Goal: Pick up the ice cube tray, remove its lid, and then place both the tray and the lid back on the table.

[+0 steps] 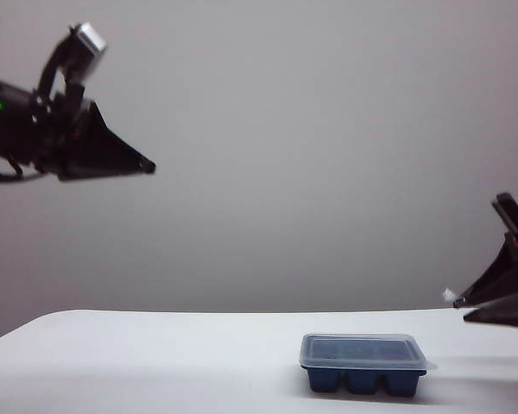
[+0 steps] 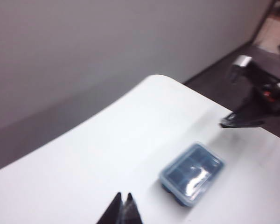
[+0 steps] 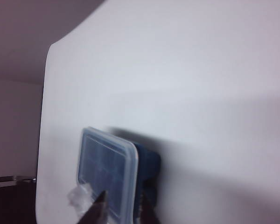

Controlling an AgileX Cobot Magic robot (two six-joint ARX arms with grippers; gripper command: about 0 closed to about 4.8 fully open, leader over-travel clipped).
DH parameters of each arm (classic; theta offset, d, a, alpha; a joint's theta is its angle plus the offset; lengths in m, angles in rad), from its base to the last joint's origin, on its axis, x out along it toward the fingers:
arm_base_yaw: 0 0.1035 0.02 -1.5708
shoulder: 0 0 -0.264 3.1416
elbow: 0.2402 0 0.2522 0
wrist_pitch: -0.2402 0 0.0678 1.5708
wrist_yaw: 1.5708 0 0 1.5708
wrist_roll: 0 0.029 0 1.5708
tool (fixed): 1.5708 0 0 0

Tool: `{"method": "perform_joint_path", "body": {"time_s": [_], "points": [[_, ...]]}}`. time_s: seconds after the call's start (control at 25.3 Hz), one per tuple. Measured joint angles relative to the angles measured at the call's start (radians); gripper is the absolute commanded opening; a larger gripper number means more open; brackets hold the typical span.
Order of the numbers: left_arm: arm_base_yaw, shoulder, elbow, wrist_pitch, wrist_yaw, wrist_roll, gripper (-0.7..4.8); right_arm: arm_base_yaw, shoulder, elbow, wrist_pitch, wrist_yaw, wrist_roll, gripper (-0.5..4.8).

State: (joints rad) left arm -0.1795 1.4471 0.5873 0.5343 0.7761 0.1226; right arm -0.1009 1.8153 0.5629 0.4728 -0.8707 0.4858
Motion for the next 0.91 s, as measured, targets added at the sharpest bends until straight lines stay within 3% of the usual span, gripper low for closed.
{"method": "perform_joint_path", "body": {"time_s": [0.08,0.12,0.24,0.47,0.91], "points": [[-0.004,0.071,0.000,0.048,0.066,-0.002,1.48,0.021,0.037,0.000,0.009,-0.026,0.015,0.96],[-0.014,0.100,0.000,0.068,0.087,0.000,1.60,0.050,0.046,0.000,0.008,-0.032,0.018,0.98],[-0.040,0.121,0.000,0.087,0.091,0.001,1.62,0.096,0.048,0.000,0.010,-0.011,0.017,1.01],[-0.089,0.132,0.000,0.097,0.084,0.054,1.62,0.175,0.057,0.001,0.019,0.132,-0.002,1.10],[-0.095,0.132,0.000,0.098,0.070,0.061,1.61,0.179,0.126,0.098,0.008,0.130,0.003,1.19]]}}
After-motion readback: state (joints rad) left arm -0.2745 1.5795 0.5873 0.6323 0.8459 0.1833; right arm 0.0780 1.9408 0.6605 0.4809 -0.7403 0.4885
